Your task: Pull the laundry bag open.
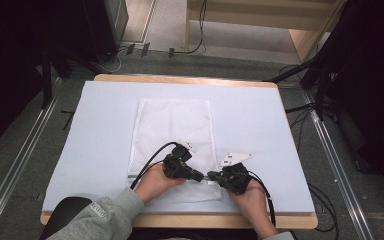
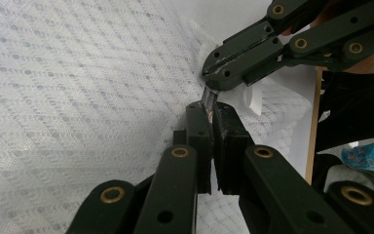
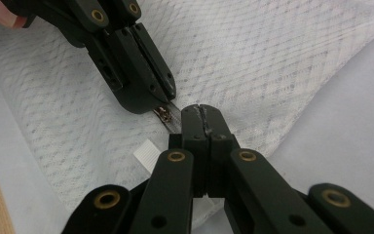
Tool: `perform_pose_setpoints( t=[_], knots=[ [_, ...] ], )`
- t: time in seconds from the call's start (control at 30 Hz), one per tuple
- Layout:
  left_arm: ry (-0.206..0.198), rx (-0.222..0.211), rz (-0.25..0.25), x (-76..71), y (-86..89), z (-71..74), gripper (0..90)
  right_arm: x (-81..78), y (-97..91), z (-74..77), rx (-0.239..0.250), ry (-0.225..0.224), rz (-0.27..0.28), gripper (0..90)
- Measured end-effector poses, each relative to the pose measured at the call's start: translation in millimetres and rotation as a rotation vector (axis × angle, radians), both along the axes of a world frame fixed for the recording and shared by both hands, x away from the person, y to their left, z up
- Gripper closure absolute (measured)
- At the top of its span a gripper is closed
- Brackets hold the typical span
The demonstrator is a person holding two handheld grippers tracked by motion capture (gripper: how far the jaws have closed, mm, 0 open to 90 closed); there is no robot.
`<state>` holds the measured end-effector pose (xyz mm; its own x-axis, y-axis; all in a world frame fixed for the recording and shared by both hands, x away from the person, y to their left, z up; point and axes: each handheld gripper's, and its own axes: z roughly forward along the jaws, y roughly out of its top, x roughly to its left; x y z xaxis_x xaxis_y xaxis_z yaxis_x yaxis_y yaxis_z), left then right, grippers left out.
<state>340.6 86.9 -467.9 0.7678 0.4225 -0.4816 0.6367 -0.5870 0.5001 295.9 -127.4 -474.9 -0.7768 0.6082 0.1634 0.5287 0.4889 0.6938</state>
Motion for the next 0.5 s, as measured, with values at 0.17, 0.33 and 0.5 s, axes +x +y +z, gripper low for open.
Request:
perform_pose_setpoints(
  t=[0.17, 0.33, 0.5],
  knots=[
    [0.010, 0.012, 0.003, -0.1, 4.4, 1.9, 88.2, -0.1, 0.0, -0.5, 0.002, -0.004, 0.005, 90.0],
    [0.014, 0.022, -0.007, -2.5, 8.2, 3.6, 88.2, 0.1, -0.2, -0.9, 0.008, -0.002, 0.008, 90.0],
    [0.020, 0.026, -0.008, -3.7, 16.0, 6.0, 88.1, 0.5, -0.7, -1.5, 0.017, 0.003, 0.005, 90.0]
  ],
)
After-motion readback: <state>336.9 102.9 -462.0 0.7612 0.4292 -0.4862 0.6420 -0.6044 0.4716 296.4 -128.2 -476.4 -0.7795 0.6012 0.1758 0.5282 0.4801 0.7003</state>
